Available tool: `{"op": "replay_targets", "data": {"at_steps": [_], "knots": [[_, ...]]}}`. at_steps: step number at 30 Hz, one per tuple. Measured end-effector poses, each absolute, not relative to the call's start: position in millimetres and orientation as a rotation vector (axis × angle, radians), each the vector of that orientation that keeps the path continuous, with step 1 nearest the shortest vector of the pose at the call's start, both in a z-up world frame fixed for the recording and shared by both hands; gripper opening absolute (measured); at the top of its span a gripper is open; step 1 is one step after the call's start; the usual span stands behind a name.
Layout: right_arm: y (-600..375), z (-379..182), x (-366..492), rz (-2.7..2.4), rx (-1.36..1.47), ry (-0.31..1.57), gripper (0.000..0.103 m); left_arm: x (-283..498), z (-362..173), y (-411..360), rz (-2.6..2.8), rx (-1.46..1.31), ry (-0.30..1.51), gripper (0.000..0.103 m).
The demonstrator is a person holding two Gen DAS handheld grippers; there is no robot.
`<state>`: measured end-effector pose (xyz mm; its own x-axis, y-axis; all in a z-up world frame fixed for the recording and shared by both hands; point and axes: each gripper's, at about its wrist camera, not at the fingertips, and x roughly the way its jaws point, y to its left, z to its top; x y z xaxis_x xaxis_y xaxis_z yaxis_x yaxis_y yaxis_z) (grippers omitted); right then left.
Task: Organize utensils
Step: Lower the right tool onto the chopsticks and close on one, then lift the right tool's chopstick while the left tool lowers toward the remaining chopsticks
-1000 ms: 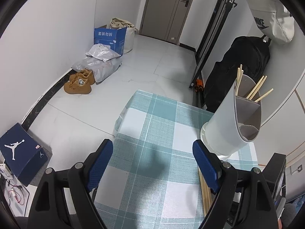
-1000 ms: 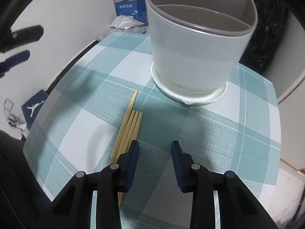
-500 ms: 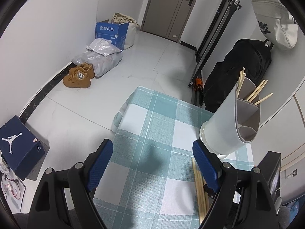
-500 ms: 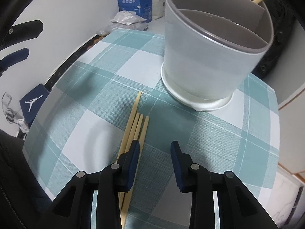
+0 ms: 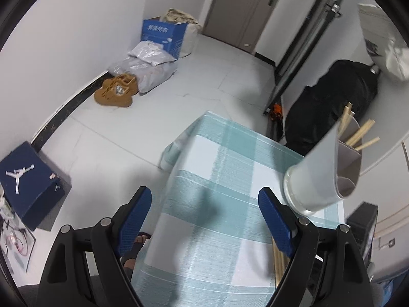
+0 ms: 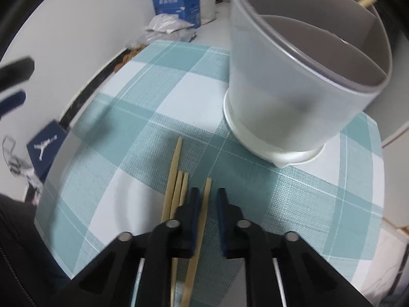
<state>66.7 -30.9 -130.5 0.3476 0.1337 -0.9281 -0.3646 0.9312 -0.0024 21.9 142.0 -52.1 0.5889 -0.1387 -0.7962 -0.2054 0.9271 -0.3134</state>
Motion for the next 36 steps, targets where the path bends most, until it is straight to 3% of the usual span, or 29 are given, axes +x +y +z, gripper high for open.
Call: {"op": "replay_targets", "data": {"at_steps": [8,19,28,32,36], "knots": [[-51.7,-107.9,49.9,0.329,-0.094,1.077,0.004,25.9,-65.1,129.5,0.016,-0.365,1.002,0.082],[-116.6,-52.6,36.8,0.388,0.249,0.9,0.004,40.3,-100.1,59.9,-0.118,-0.235,1.211,0.082],[-154.5,-38.3,18.1,0.367,0.326,0.837,0.004,50.1,-105.4,38.9,-0.1,-0.192,1.224,0.081],[-166.8,-34.3,12.0,0.386,0.334,0.811,0.004,57.8,-115.3,36.5,-0.065,-0.188,1.285,0.056],[-178.4,-33.2,8.6,0.428,0.38,0.804,0.004,60.8,-113.8,34.1,-0.074,-0.225,1.296,0.052]]}}
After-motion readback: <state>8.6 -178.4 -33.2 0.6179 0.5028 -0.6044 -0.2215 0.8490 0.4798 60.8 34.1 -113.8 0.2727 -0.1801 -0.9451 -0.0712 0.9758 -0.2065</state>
